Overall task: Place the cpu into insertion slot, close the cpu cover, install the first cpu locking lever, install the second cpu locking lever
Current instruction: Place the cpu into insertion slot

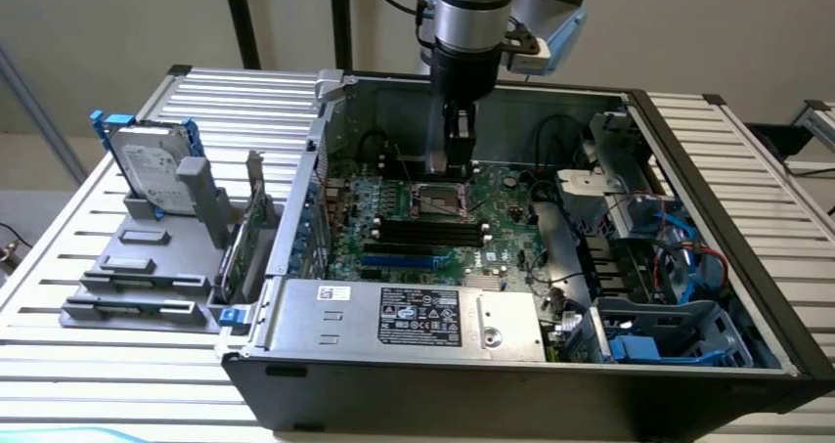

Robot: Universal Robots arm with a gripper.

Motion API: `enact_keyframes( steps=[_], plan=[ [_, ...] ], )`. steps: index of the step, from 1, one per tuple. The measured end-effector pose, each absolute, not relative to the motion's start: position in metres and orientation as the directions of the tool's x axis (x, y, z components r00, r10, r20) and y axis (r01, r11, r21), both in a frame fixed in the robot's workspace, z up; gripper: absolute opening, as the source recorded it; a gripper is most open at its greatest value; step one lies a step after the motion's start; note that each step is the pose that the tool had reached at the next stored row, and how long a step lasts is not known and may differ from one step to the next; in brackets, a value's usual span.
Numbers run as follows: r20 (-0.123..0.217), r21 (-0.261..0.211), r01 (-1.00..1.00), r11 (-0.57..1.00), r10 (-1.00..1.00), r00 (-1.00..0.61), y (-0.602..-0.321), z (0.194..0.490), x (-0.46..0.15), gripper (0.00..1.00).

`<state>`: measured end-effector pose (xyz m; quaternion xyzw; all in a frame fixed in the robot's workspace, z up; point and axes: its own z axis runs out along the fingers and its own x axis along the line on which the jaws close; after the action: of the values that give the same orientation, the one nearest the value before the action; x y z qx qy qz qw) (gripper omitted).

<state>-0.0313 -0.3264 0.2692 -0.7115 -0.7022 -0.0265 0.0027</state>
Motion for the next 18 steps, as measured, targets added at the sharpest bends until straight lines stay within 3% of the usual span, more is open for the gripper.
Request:
enact_keyframes(
  steps=[18],
  plan=[
    [0.043,0.031,0.999,-0.013,0.999,0.012,-0.3265,0.2622,-0.0313,0.55]
  ],
)
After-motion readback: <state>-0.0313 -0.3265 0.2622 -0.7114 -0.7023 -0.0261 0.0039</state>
